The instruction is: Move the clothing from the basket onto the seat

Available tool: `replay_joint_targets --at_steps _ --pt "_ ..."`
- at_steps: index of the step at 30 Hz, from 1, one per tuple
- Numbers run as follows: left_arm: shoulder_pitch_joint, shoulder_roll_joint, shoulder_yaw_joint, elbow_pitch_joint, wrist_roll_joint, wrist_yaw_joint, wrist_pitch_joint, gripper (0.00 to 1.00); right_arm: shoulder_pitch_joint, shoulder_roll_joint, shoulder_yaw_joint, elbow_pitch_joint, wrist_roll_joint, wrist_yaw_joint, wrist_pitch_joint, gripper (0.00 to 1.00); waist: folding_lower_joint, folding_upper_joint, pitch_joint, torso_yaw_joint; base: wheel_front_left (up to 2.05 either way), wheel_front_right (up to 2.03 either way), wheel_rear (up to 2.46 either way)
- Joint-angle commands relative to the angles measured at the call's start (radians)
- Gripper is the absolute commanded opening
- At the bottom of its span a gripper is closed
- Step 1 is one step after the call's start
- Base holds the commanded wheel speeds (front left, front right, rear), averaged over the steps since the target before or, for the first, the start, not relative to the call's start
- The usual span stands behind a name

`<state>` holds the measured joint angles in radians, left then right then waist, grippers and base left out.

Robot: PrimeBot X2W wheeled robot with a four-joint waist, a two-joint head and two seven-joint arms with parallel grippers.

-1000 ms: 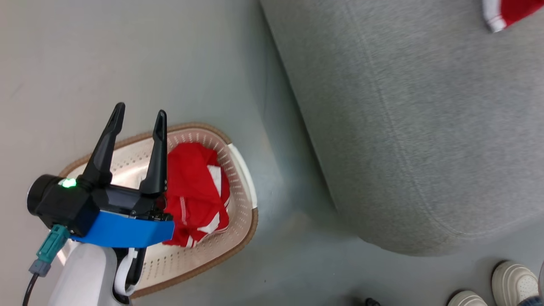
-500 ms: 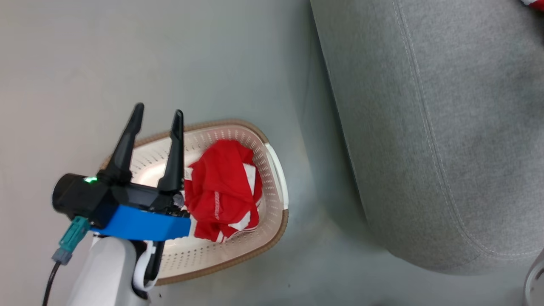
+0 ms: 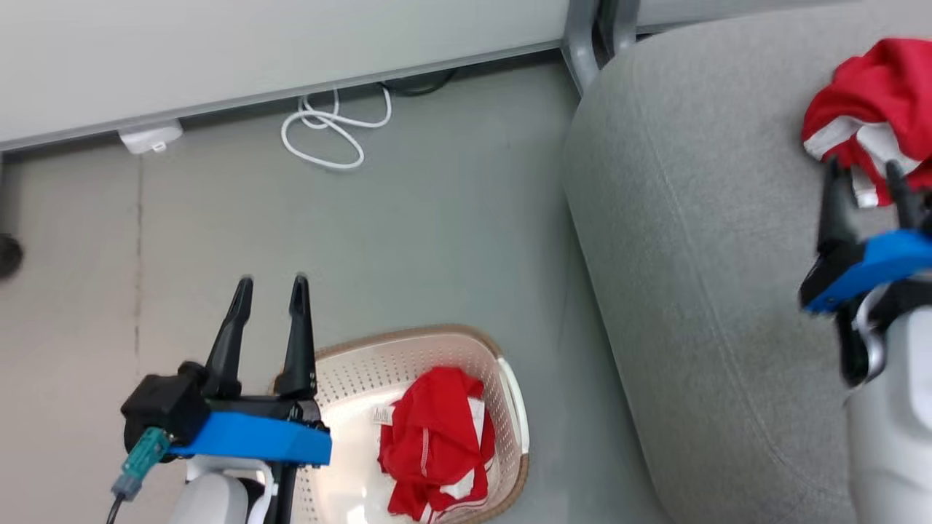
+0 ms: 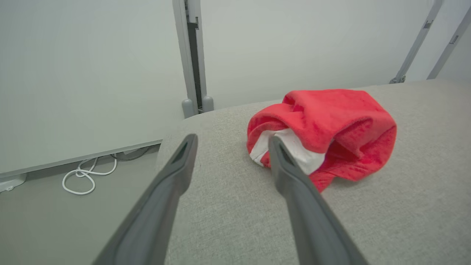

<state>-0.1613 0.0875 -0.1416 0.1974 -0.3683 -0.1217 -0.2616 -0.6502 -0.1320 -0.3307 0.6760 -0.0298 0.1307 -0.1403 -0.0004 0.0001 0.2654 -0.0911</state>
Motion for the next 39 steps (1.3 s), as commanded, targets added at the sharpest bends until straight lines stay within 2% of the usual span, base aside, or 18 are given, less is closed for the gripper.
replay_joint_targets --at_steps 1,9,15,20,27,39 --pt "0.017 -0.002 0.015 0.008 -0.002 -0.003 -0.005 1.0 0.046 0.012 0.022 -0.024 -0.003 0.0 -0.005 1.0 0.0004 -0.0001 -0.045 -0.02 0.0 0.0 0.0" --pt "0.096 -0.019 0.088 0.054 0.011 -0.004 -0.004 1.0 0.297 0.07 0.105 -0.235 0.041 0.0 -0.019 1.0 0.0004 -0.0001 -0.159 0.052 0.0 0.0 0.0" --pt "0.144 -0.024 0.119 0.101 0.017 -0.003 -0.004 1.0 0.453 0.08 0.182 -0.402 0.037 0.0 -0.034 1.0 0.0004 -0.0001 -0.218 0.111 0.0 0.0 0.0" --pt "0.172 -0.025 0.141 0.129 0.024 -0.005 -0.004 1.0 0.556 0.081 0.231 -0.491 0.079 0.0 -0.024 1.0 0.0004 -0.0001 -0.246 0.15 0.0 0.0 0.0" --pt "0.193 -0.029 0.156 0.147 0.03 -0.006 -0.004 1.0 0.637 0.081 0.269 -0.527 0.107 0.0 0.007 1.0 0.0004 -0.0001 -0.256 0.169 0.0 0.0 0.0" --pt "0.191 -0.034 0.164 0.147 0.034 -0.008 -0.004 1.0 0.639 0.081 0.282 -0.548 0.118 0.0 0.024 1.0 0.0004 -0.0001 -0.243 0.161 0.0 0.0 0.0"
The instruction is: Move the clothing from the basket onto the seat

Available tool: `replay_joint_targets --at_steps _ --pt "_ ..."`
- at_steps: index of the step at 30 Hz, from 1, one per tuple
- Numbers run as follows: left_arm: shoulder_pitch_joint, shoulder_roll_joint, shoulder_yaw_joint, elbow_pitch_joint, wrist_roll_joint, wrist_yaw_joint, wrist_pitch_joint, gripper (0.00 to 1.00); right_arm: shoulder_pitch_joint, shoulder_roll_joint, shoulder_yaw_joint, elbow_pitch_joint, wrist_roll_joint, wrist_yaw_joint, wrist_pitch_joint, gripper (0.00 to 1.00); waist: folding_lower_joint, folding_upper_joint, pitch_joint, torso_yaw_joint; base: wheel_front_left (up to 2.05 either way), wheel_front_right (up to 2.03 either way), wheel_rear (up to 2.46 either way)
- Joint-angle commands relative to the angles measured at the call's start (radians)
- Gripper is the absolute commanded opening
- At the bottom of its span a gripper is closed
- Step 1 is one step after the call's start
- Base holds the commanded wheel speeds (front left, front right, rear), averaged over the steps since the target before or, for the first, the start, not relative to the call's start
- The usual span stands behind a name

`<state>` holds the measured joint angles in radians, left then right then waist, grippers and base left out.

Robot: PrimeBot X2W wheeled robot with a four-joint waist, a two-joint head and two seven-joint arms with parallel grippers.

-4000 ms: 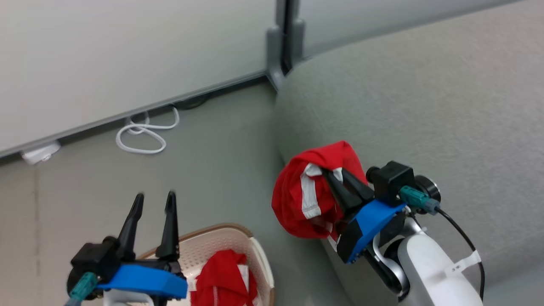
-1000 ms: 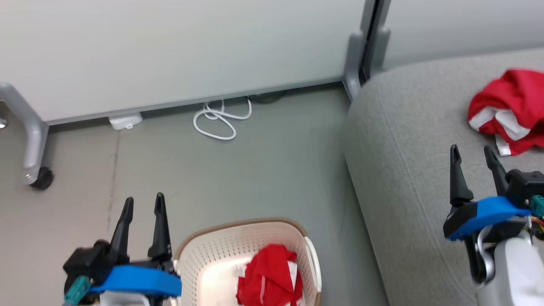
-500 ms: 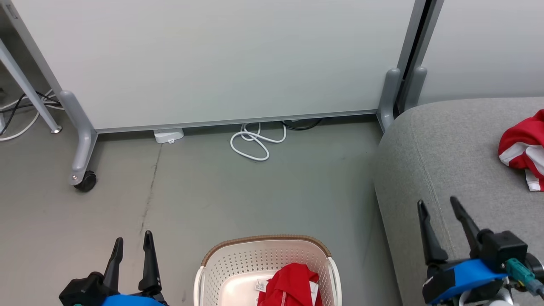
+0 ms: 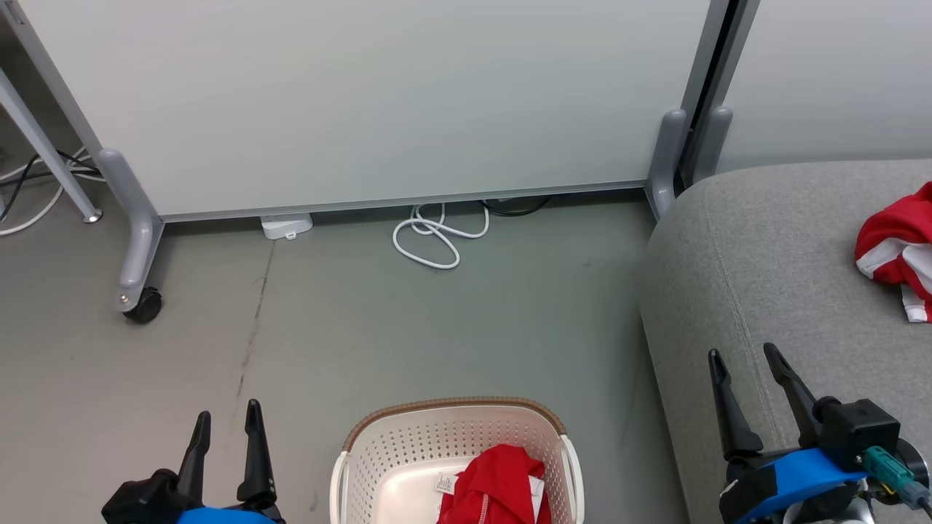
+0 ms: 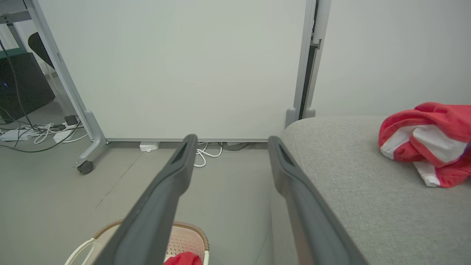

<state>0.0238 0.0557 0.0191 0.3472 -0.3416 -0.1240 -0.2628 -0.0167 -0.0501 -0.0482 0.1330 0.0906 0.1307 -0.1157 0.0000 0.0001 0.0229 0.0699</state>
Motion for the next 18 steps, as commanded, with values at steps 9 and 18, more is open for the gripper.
replay_joint_targets --at_steps 9,18 --pt "-0.009 -0.003 -0.005 0.006 0.009 -0.008 -0.003 1.0 -0.013 -0.001 0.017 -0.002 0.014 0.0 -0.01 1.0 0.0 -0.0001 0.011 -0.014 0.0 0.0 0.0" --pt "-0.057 -0.003 -0.039 0.008 0.022 -0.01 -0.003 1.0 -0.058 -0.001 0.071 -0.026 0.016 0.0 -0.014 1.0 0.0 -0.0001 0.086 -0.069 0.0 0.0 0.0"
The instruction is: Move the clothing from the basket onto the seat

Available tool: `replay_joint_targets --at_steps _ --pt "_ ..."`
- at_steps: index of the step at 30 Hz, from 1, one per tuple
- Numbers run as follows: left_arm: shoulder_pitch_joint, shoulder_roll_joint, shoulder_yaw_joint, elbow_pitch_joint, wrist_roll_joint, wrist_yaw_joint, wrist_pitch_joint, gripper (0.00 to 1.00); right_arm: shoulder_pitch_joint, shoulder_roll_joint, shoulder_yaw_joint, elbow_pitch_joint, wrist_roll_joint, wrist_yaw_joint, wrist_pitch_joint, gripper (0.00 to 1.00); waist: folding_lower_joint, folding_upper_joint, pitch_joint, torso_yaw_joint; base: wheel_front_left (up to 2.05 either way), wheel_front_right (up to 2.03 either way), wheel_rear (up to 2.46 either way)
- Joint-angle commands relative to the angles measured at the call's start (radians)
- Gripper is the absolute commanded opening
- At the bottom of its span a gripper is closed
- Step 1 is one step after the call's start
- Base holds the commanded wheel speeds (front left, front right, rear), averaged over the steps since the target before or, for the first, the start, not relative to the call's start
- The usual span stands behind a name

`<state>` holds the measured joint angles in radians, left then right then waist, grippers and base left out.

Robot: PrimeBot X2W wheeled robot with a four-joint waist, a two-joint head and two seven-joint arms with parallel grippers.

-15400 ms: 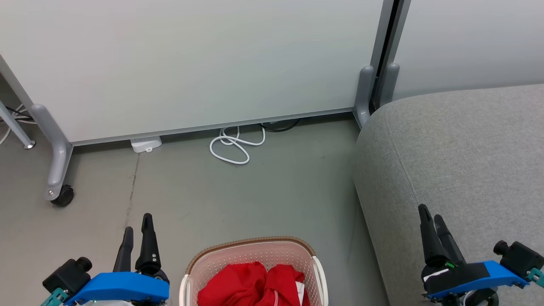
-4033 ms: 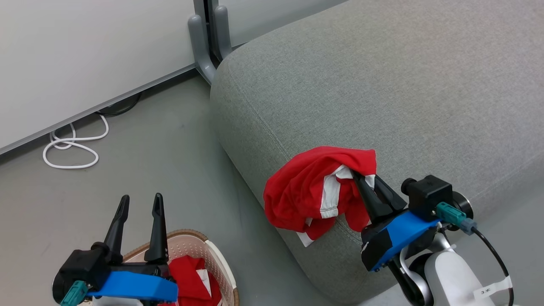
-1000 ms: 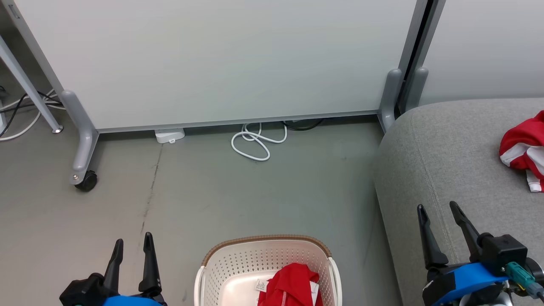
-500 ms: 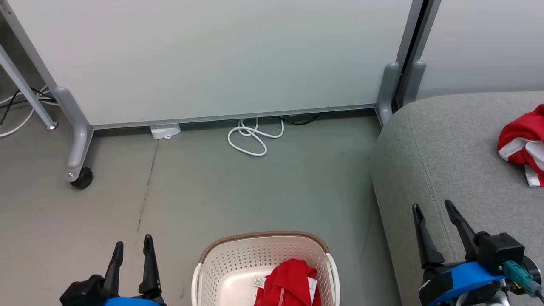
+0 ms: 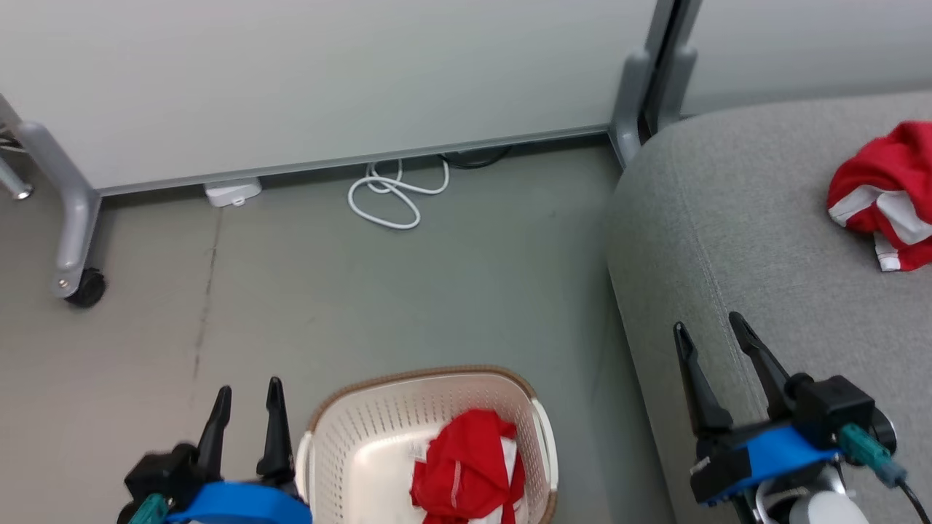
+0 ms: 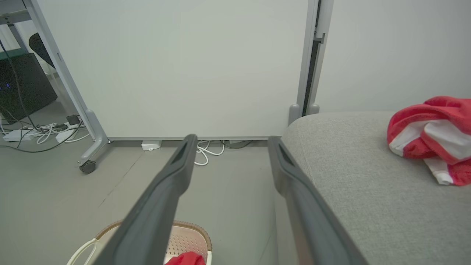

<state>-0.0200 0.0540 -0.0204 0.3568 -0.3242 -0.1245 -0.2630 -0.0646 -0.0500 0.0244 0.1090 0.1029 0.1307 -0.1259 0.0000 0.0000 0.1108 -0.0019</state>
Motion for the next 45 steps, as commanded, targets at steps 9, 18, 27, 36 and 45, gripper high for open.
replay_joint_targets --at_steps 9,18,27,36,45 --pt "-0.169 0.027 -0.105 0.203 -0.01 -0.009 0.011 1.0 -0.109 -0.001 0.096 -0.04 0.005 0.0 -0.013 1.0 0.0 0.0 0.191 -0.128 0.0 0.0 0.0" --pt "-0.39 0.085 -0.166 0.459 -0.048 -0.009 0.064 1.0 -0.209 -0.001 0.2 -0.069 0.038 0.0 -0.052 1.0 0.0 0.0 0.413 -0.258 0.0 0.0 0.0" --pt "-0.568 0.115 -0.19 0.647 -0.054 -0.009 0.14 1.0 -0.271 -0.001 0.252 -0.082 0.069 0.0 -0.093 1.0 0.0 0.0 0.58 -0.315 0.0 0.0 0.0" --pt "-0.698 0.104 -0.214 0.771 -0.055 -0.004 0.226 1.0 -0.299 -0.001 0.269 -0.102 0.066 0.0 -0.107 1.0 0.0 0.0 0.69 -0.317 0.0 0.0 0.0" --pt "-0.741 0.074 -0.219 0.854 -0.106 -0.008 0.317 1.0 -0.305 -0.001 0.278 -0.109 0.076 0.0 -0.117 1.0 0.0 0.0 0.727 -0.324 0.0 0.0 0.0"
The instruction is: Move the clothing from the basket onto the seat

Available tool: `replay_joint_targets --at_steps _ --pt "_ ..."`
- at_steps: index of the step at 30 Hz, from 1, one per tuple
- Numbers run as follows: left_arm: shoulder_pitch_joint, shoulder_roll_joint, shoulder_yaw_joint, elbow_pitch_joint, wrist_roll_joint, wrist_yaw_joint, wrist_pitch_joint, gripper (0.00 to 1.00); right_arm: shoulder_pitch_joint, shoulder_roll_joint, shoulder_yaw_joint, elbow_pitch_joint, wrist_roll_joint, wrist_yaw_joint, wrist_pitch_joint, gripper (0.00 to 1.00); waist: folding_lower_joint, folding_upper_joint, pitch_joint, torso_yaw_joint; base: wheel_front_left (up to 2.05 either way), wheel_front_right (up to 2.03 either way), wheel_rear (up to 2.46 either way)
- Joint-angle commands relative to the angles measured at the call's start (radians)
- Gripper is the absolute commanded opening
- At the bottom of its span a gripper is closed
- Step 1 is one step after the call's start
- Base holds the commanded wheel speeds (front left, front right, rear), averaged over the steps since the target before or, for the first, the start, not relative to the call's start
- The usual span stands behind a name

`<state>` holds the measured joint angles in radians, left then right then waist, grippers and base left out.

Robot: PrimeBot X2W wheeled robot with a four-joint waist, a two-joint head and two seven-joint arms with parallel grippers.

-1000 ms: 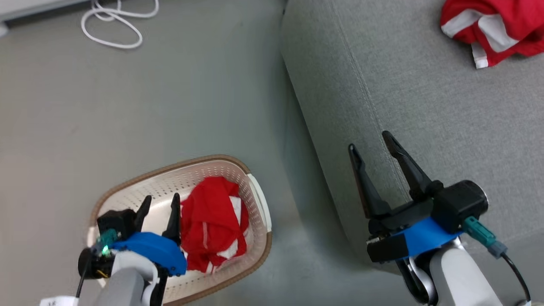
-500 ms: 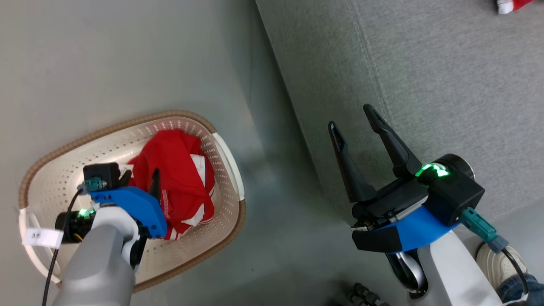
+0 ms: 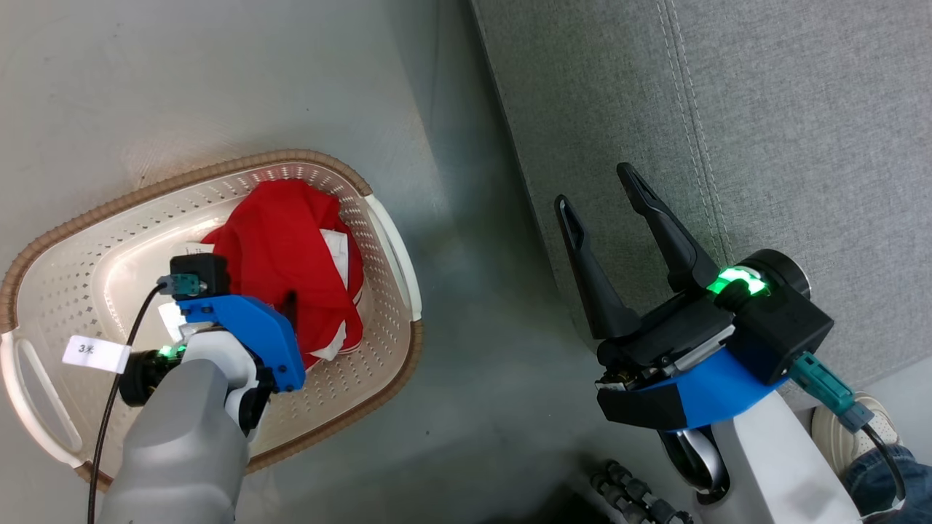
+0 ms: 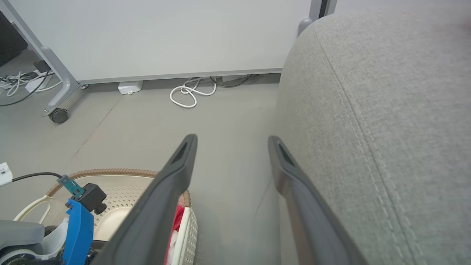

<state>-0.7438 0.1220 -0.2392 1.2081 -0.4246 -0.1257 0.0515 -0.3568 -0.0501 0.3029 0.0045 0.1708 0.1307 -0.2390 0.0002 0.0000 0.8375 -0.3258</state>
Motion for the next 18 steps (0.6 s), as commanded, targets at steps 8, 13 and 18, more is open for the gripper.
replay_joint_targets --at_steps 8,13,18 --pt "-0.016 -0.009 -0.064 -0.012 -0.027 -0.008 0.051 0.0 -0.019 -0.001 -0.007 0.007 0.011 0.0 -0.01 1.0 -0.0002 0.0 -0.003 -0.004 0.0 0.0 0.0" --pt "0.001 0.005 -0.107 -0.043 -0.059 -0.008 0.055 0.0 -0.021 -0.001 -0.006 0.011 0.011 0.0 -0.011 1.0 -0.0002 0.0 -0.012 -0.001 0.0 0.0 0.0" --pt "0.01 0.014 -0.134 -0.061 -0.086 -0.008 0.056 0.0 -0.02 -0.001 -0.009 0.013 0.006 0.0 -0.009 1.0 -0.0002 0.0 -0.018 0.004 0.0 0.0 0.0"
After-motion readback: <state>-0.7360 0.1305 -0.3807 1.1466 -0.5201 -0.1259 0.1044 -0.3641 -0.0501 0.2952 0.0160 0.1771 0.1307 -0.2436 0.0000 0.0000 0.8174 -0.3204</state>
